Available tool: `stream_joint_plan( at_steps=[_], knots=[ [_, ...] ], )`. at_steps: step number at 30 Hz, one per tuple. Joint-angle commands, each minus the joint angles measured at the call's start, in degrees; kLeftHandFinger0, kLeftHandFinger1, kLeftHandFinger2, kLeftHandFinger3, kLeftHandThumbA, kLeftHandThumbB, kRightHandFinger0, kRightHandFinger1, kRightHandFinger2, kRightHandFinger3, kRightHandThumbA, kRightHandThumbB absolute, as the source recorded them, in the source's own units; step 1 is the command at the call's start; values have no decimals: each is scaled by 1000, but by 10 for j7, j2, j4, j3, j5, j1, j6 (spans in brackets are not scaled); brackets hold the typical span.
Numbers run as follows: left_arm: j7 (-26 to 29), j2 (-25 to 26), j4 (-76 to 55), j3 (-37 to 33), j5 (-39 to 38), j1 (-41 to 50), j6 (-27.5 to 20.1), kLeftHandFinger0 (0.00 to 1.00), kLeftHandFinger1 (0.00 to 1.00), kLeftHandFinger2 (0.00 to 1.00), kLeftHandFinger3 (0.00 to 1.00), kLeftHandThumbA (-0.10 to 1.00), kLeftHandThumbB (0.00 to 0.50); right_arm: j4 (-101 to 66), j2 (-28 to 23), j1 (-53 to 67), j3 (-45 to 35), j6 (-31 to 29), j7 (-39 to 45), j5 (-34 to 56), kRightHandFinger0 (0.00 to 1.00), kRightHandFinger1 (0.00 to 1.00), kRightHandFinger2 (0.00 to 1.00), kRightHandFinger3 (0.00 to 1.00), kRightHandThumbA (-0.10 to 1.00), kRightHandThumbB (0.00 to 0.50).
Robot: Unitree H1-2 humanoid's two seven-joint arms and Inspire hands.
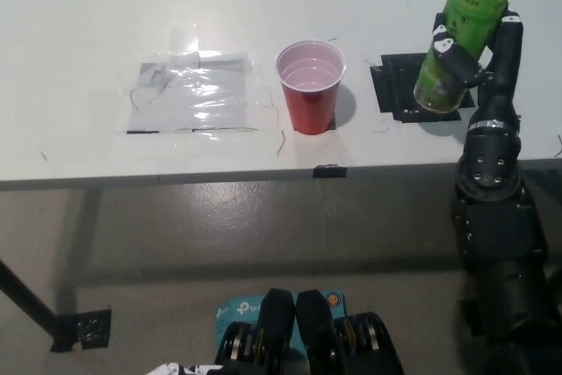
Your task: The robot uses its right hand to pick up a bottle kept in the middle of the desk and tilt it into a cup kept next to it to pour water out
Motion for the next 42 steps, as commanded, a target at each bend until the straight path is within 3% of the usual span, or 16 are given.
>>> stream_joint_plan(
  at_steps=[1, 5, 16, 19, 21, 23, 25, 29, 32, 36, 42],
  knots=[
    [-2, 1, -15, 2, 7, 0, -26, 855, 899, 893, 1000, 1000, 474, -18, -42, -64, 105, -110, -224, -88, 0, 54, 146, 333, -100, 0],
    [-2, 2, -19, 1, 10, -5, -17, 844, 890, 882, 1000, 1000, 472, -5, -45, -58, 131, -110, -276, -137, 0, 117, 162, 306, -100, 0],
    [-5, 5, -17, 4, 10, -15, -15, 874, 903, 878, 1000, 1000, 497, 53, -56, -50, 184, -110, -349, -136, 13, 195, 145, 295, -100, 0],
    [-7, 6, -13, 5, 7, -14, -23, 873, 901, 879, 1000, 1000, 489, 63, -49, -34, 178, -110, -334, -117, 83, 305, 175, 320, -100, 4],
    [-5, 6, -15, 5, 9, -14, -20, 870, 896, 874, 1000, 1000, 496, 68, -47, -30, 184, -110, -349, -101, 66, 292, 161, 300, -100, 3],
    [-5, 7, -17, 7, 7, -12, -19, 873, 897, 879, 1000, 1000, 499, 71, -39, -27, 179, -110, -356, -72, 0, 164, 111, 307, -100, 0],
    [-6, 8, -17, 6, 9, -13, -20, 873, 900, 886, 1000, 1000, 500, 70, -33, -25, 172, -110, -364, -50, 0, 7, 62, 317, -100, 0],
    [-5, 7, -18, 8, 8, -10, -22, 868, 898, 890, 1000, 1000, 500, 70, -30, -24, 175, -110, -371, -14, 0, 0, 52, 349, -100, 0],
    [-5, 7, -18, 10, 6, -9, -27, 859, 888, 876, 1000, 1000, 473, 65, -23, -21, 157, -110, -347, 34, 0, 0, 56, 336, -100, 0],
    [-5, 8, -19, 11, 8, -11, -23, 859, 893, 881, 1000, 1000, 499, 65, -20, -23, 152, -110, -341, 62, 0, 0, 64, 363, -100, 0],
    [-5, 7, -18, 13, 6, -9, -24, 860, 892, 879, 1000, 1000, 500, 54, -16, -13, 146, -110, -304, 95, 0, 0, 57, 423, -100, 0]
  ],
)
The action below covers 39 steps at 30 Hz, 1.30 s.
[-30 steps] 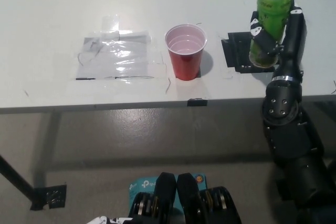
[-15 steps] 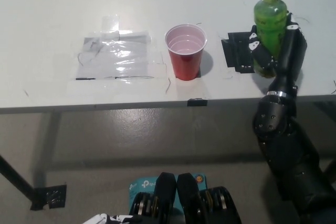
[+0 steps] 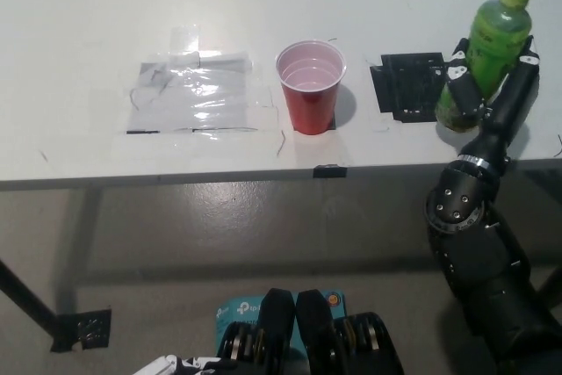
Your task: The robot uses its right hand to pick up a bottle kept in the middle of the desk and tilt it into a cup kept next to it to pour water out
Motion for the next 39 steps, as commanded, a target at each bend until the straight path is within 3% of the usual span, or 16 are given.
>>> stream_joint_plan(
  at_steps=[1, 7, 9, 10, 11, 12, 15, 17, 28, 31, 33, 34, 35, 37, 38, 39],
  knots=[
    [-6, 7, -14, 7, -3, -2, -21, 860, 892, 878, 1000, 1000, 500, -26, 3, -29, -5, -46, 10, 41, 0, 0, 67, 461, -100, 0],
    [-5, 10, -18, 9, 0, -7, -18, 870, 900, 883, 1000, 1000, 498, -1, 2, -26, 3, -46, 34, 39, 0, 0, 172, 602, -100, 0],
    [-7, 13, -20, 7, 4, -10, -20, 876, 904, 888, 1000, 1000, 491, 25, -4, -27, 19, -46, 33, 14, 382, 473, 489, 824, -100, 17],
    [-6, 13, -20, 8, 4, -10, -19, 878, 905, 888, 1000, 1000, 489, 30, -4, -27, 22, -46, 33, 11, 446, 503, 524, 848, -100, 1],
    [-7, 13, -20, 8, 3, -11, -16, 880, 906, 888, 1000, 1000, 500, 53, -13, -29, 46, -46, 17, -28, 724, 794, 735, 1000, 45, 0],
    [-8, 15, -21, 8, 3, -13, -14, 883, 912, 892, 1000, 1000, 500, 64, -14, -30, 48, -46, 25, -33, 812, 1000, 913, 1000, 155, 17],
    [-8, 15, -22, 9, 1, -16, -14, 879, 905, 885, 1000, 1000, 491, 80, -18, -33, 60, -46, 22, -44, 859, 1000, 1000, 1000, 193, 32],
    [-7, 14, -22, 10, 0, -15, -17, 871, 897, 878, 1000, 1000, 474, 87, -24, -32, 74, -42, 19, -63, 993, 1000, 1000, 1000, 268, 21],
    [-9, 13, -22, 10, 2, -15, -16, 862, 893, 871, 1000, 1000, 478, 77, -38, -24, 88, -38, 17, -91, 963, 1000, 1000, 1000, 202, 71],
    [-10, 12, -21, 12, -3, -15, -16, 861, 889, 870, 1000, 1000, 465, 84, -33, -26, 79, -39, 27, -78, 1000, 1000, 1000, 1000, 292, 93],
    [-10, 13, -19, 12, 0, -15, -19, 862, 891, 874, 1000, 1000, 483, 81, -30, -26, 76, 9, 30, -82, 1000, 1000, 1000, 1000, 563, 205],
    [-9, 13, -20, 11, 2, -15, -18, 863, 893, 875, 1000, 1000, 486, 82, -29, -27, 75, 23, 28, -85, 1000, 1000, 1000, 1000, 593, 233],
    [-9, 13, -20, 11, 3, -14, -20, 865, 896, 878, 1000, 1000, 480, 88, -26, -30, 70, 39, 43, -76, 1000, 1000, 1000, 1000, 733, 366],
    [-6, 9, -18, 11, 4, -12, -22, 866, 899, 882, 1000, 1000, 480, 98, -23, -37, 66, 59, 61, -69, 1000, 1000, 1000, 1000, 831, 486],
    [-6, 9, -18, 12, 4, -12, -22, 867, 899, 882, 1000, 1000, 481, 97, -23, -36, 65, 60, 61, -70, 1000, 1000, 1000, 1000, 837, 490],
    [-8, 11, -18, 11, 5, -12, -23, 867, 898, 878, 1000, 1000, 482, 90, -24, -38, 63, 114, 95, -64, 1000, 1000, 1000, 1000, 959, 500]
  ],
)
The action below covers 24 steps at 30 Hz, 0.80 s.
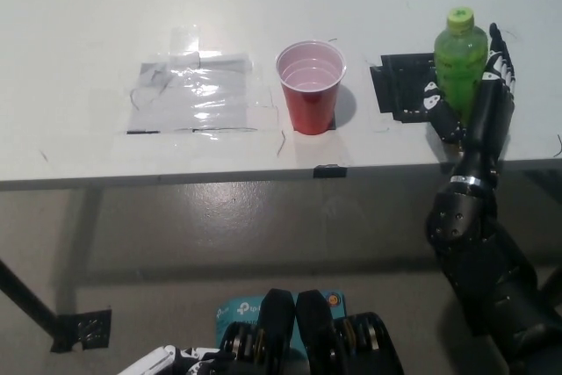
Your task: The robot uses its right hand to pick up a bottle kept in the middle of the desk and tilt it into a cup kept next to it to pour water out
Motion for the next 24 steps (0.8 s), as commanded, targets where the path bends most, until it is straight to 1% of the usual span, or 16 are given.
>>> stream_joint_plan(
  at_steps=[1, 2, 7, 8, 10, 12, 15, 16, 19, 24],
  knots=[
    [-4, 8, -14, 7, -1, 1, -22, 867, 897, 875, 1000, 1000, 482, -19, -1, -32, -15, 111, 74, 12, 1000, 1000, 1000, 1000, 970, 500],
    [-5, 8, -14, 7, -1, 1, -24, 867, 896, 873, 1000, 1000, 481, -21, -2, -31, -15, 119, 78, 10, 1000, 1000, 1000, 1000, 1000, 500],
    [-2, 8, -19, 7, 0, 2, -19, 873, 897, 875, 1000, 1000, 482, -38, -6, -26, -17, 158, 110, 9, 1000, 1000, 1000, 1000, 1000, 500],
    [-2, 8, -19, 8, 0, 2, -18, 874, 898, 875, 1000, 1000, 482, -36, -7, -26, -17, 157, 112, 8, 1000, 1000, 1000, 1000, 1000, 500],
    [-3, 7, -17, 9, -3, 2, -23, 868, 894, 868, 1000, 1000, 469, -45, -9, -23, -17, 173, 123, 7, 1000, 1000, 1000, 1000, 1000, 500],
    [-2, 7, -15, 9, 0, 3, -25, 863, 889, 863, 1000, 1000, 474, -71, -15, -11, -18, 189, 145, 7, 1000, 1000, 1000, 1000, 1000, 500],
    [-2, 7, -16, 9, -1, 2, -23, 859, 886, 858, 1000, 1000, 469, -91, -16, -2, -21, 193, 156, 8, 1000, 1000, 1000, 1000, 1000, 500],
    [1, 6, -15, 9, 4, 3, -26, 848, 875, 852, 1000, 1000, 481, -94, -17, 1, -19, 194, 155, 3, 1000, 1000, 1000, 1000, 1000, 500],
    [3, 5, -17, 12, 0, 8, -19, 851, 885, 863, 1000, 1000, 490, -122, -13, 15, -25, 197, 165, 8, 1000, 1000, 1000, 1000, 1000, 500],
    [4, 5, -15, 12, 5, 19, -27, 845, 880, 861, 1000, 1000, 492, -161, -17, 42, -25, 215, 163, -11, 1000, 1000, 1000, 1000, 1000, 500]
  ],
)
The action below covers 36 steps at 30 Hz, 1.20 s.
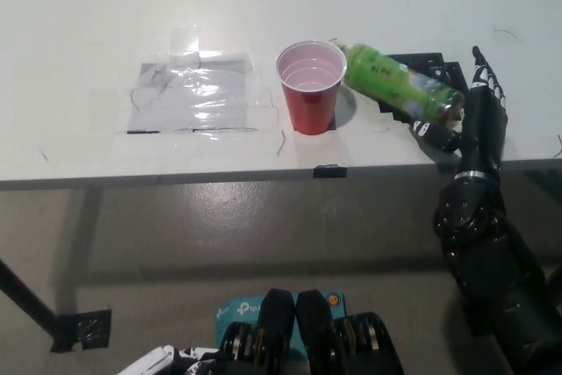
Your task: The robot uses its right hand to pick up a bottle kept in the middle of the desk and tilt it into a cup kept next to it to pour water out
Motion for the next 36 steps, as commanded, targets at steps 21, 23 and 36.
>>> stream_joint_plan(
  at_steps=[21, 23, 36],
  knots=[
    [1, 8, -17, 18, -1, 22, -15, 861, 886, 869, 1000, 1000, 493, -577, -106, 315, 42, 3, 210, -2, 1000, 1000, 1000, 1000, 1000, 500],
    [1, 7, -17, 19, -4, 22, -12, 862, 889, 876, 1000, 1000, 496, -604, -105, 358, 54, -10, 210, -6, 1000, 1000, 1000, 1000, 1000, 494],
    [-7, 9, -13, 18, -7, 10, -13, 862, 894, 885, 1000, 1000, 470, -567, -104, 468, 69, -102, 263, 58, 452, 617, 1000, 1000, 122, 223]
  ],
)
